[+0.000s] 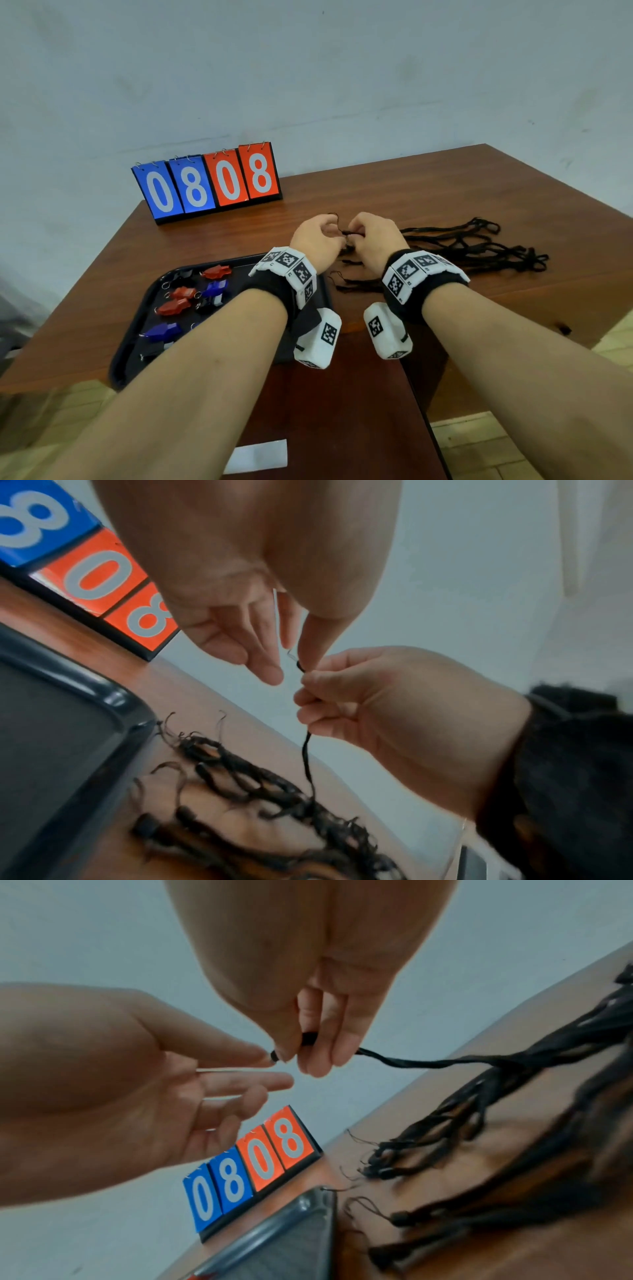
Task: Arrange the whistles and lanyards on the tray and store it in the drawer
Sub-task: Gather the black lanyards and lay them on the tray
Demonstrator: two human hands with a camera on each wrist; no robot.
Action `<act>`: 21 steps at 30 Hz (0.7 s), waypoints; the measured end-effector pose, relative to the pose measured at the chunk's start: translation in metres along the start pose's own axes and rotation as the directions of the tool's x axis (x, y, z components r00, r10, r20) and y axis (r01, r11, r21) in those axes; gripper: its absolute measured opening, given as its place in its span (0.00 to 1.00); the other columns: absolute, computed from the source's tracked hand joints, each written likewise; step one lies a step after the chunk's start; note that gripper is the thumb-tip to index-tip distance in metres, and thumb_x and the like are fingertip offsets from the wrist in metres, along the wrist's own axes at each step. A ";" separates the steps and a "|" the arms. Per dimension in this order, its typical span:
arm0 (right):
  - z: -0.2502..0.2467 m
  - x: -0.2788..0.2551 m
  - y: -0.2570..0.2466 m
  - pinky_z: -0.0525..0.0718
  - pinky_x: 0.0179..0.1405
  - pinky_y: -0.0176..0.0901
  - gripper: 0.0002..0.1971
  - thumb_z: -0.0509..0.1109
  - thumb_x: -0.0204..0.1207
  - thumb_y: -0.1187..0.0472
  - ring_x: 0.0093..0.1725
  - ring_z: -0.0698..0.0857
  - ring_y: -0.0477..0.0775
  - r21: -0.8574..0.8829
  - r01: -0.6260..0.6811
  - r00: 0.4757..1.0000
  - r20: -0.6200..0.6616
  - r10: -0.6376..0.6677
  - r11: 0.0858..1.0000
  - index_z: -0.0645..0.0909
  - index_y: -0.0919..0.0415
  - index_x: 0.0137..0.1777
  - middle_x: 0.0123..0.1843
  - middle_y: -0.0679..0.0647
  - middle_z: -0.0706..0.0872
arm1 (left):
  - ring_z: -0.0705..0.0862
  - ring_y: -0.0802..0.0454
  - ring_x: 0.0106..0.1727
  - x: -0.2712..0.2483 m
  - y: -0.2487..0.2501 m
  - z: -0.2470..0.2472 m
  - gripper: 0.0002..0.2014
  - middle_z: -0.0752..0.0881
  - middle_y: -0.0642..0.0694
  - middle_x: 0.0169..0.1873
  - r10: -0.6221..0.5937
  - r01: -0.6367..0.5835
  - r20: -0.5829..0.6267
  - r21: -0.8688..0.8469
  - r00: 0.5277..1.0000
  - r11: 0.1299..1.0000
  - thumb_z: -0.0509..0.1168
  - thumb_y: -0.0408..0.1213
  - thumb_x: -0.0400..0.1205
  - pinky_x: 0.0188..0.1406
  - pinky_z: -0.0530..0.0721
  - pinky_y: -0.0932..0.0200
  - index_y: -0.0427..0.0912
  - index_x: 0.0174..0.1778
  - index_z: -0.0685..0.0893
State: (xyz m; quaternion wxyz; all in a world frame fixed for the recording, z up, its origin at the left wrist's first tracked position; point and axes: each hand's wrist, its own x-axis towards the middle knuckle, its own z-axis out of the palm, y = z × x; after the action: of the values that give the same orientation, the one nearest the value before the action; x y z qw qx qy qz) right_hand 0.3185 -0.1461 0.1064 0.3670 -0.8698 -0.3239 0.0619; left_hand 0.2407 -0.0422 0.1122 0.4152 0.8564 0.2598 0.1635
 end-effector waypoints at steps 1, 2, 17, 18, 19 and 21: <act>-0.002 -0.001 -0.005 0.80 0.47 0.41 0.09 0.65 0.80 0.61 0.48 0.82 0.52 0.013 0.021 1.000 -0.009 -0.021 1.000 0.80 0.57 0.58 0.56 0.54 0.85 | 0.86 0.54 0.54 -0.001 0.004 -0.004 0.24 0.86 0.49 0.60 -0.015 0.014 -0.011 -0.066 1.000 0.998 0.68 0.37 0.80 0.51 0.82 0.63 0.44 0.73 0.77; -0.003 -0.002 -0.010 0.80 0.44 0.40 0.09 0.65 0.80 0.63 0.48 0.83 0.52 0.031 0.036 0.999 -0.023 -0.035 0.999 0.80 0.57 0.58 0.56 0.54 0.85 | 0.87 0.53 0.52 -0.002 0.007 -0.008 0.22 0.87 0.48 0.57 -0.029 0.025 -0.029 -0.117 0.999 0.993 0.68 0.38 0.80 0.53 0.84 0.60 0.43 0.72 0.79; -0.020 -0.011 -0.061 0.84 0.48 0.42 0.12 0.64 0.80 0.62 0.47 0.85 0.56 -0.202 -0.052 0.998 0.007 0.054 0.978 0.89 0.59 0.55 0.52 0.58 0.89 | 0.85 0.49 0.59 -0.025 -0.005 -0.097 0.11 0.88 0.46 0.58 -0.061 0.045 -0.393 -0.049 0.918 0.998 0.64 0.34 0.83 0.63 0.83 0.53 0.45 0.57 0.88; -0.020 -0.011 -0.063 0.84 0.48 0.42 0.11 0.65 0.80 0.62 0.46 0.85 0.57 -0.218 -0.070 0.997 0.005 0.073 0.973 0.89 0.60 0.54 0.52 0.58 0.90 | 0.85 0.48 0.59 -0.027 -0.011 -0.106 0.11 0.88 0.46 0.58 -0.089 0.073 -0.403 -0.056 0.911 0.996 0.64 0.34 0.83 0.63 0.83 0.52 0.45 0.58 0.88; -0.020 -0.010 -0.066 0.83 0.47 0.42 0.11 0.65 0.80 0.62 0.47 0.85 0.58 -0.230 -0.086 0.996 0.001 0.088 0.969 0.89 0.60 0.53 0.51 0.59 0.90 | 0.85 0.48 0.59 -0.029 -0.017 -0.115 0.11 0.87 0.46 0.59 -0.113 0.097 -0.413 -0.060 0.904 0.993 0.63 0.33 0.83 0.63 0.84 0.52 0.45 0.58 0.88; -0.018 -0.009 -0.075 0.80 0.45 0.41 0.10 0.66 0.79 0.60 0.46 0.84 0.57 -0.242 -0.094 0.996 -0.017 0.093 0.966 0.89 0.60 0.52 0.51 0.58 0.90 | 0.85 0.48 0.58 -0.033 -0.032 -0.131 0.12 0.87 0.47 0.59 -0.163 0.153 -0.426 -0.058 0.890 0.987 0.63 0.32 0.83 0.61 0.84 0.53 0.45 0.58 0.88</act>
State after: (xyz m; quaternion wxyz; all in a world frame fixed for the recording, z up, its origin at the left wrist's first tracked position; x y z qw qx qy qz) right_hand 0.2786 -0.1234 0.1690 0.2557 -0.9226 -0.2866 0.0368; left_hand 0.1389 0.0375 0.1637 0.3695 0.7706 0.4115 0.3168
